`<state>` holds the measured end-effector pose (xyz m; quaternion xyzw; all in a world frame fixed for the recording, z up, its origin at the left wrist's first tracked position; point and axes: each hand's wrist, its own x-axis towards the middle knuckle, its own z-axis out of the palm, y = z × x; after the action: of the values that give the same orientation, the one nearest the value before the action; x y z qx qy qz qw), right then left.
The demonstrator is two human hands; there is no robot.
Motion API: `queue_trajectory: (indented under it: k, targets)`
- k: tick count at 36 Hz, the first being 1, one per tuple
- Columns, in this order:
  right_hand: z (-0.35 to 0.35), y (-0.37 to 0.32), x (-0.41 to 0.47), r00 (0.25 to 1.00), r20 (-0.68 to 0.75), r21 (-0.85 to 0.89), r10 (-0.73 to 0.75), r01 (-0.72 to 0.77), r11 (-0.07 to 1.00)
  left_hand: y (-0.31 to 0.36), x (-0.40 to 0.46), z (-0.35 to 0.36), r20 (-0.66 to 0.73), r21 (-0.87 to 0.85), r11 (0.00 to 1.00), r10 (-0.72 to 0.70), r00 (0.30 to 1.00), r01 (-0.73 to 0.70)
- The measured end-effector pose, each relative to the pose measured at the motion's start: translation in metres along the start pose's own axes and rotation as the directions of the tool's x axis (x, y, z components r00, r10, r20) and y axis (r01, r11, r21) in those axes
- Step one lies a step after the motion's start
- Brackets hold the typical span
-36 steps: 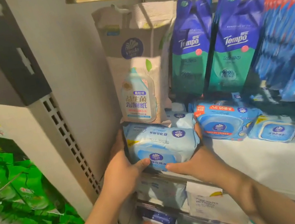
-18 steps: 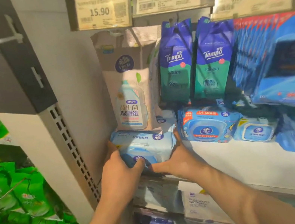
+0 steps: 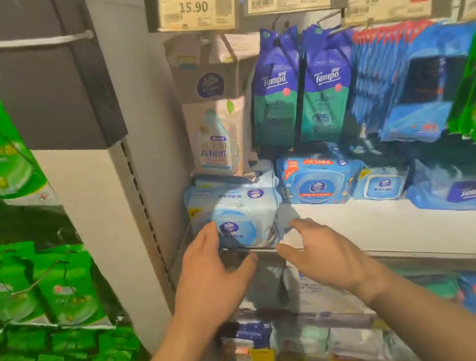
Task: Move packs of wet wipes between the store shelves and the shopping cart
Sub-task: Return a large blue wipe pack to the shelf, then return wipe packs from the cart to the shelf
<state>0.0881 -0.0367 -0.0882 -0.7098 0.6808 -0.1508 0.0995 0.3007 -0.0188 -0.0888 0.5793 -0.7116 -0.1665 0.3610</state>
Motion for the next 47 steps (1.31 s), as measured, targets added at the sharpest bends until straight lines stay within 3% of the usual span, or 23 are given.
queue_trajectory:
  k: [5,11,16,24,29,33,42,47]
  targets:
    - [-0.006,0.004,-0.034,0.999,-0.037,-0.140,-0.002,-0.003,0.990,0.006,-0.022,0.004,0.102,0.155,0.986,-0.070,0.992,0.054]
    - [-0.021,0.015,-0.067,1.000,0.021,-0.246,0.016,-0.011,0.969,0.026,-0.050,0.000,0.147,0.340,0.939,-0.116,0.982,0.060]
    - [-0.031,0.039,-0.105,0.997,0.032,-0.202,-0.068,0.073,0.977,0.050,-0.083,0.002,0.121,0.450,0.891,-0.135,0.983,0.067]
    - [-0.024,0.073,-0.173,0.979,0.179,-0.172,-0.098,0.130,0.976,0.096,-0.169,0.012,0.091,0.509,0.848,-0.225,0.970,0.149]
    - [-0.006,0.076,-0.193,0.952,0.249,-0.159,-0.179,0.222,0.962,0.090,-0.219,0.000,0.091,0.524,0.800,-0.394,0.915,0.292]
    - [0.002,0.049,-0.203,0.916,0.327,-0.159,-0.231,0.294,0.942,0.079,-0.250,-0.020,0.018,0.511,0.735,-0.528,0.849,0.446]
    - [0.038,-0.058,-0.224,0.822,0.408,-0.110,-0.397,0.476,0.873,0.029,-0.333,-0.097,-0.139,0.441,0.646,-0.637,0.758,0.623]
    - [0.061,-0.139,-0.247,0.751,0.481,-0.073,-0.453,0.549,0.833,-0.003,-0.394,-0.149,-0.204,0.369,0.565,-0.725,0.657,0.738]
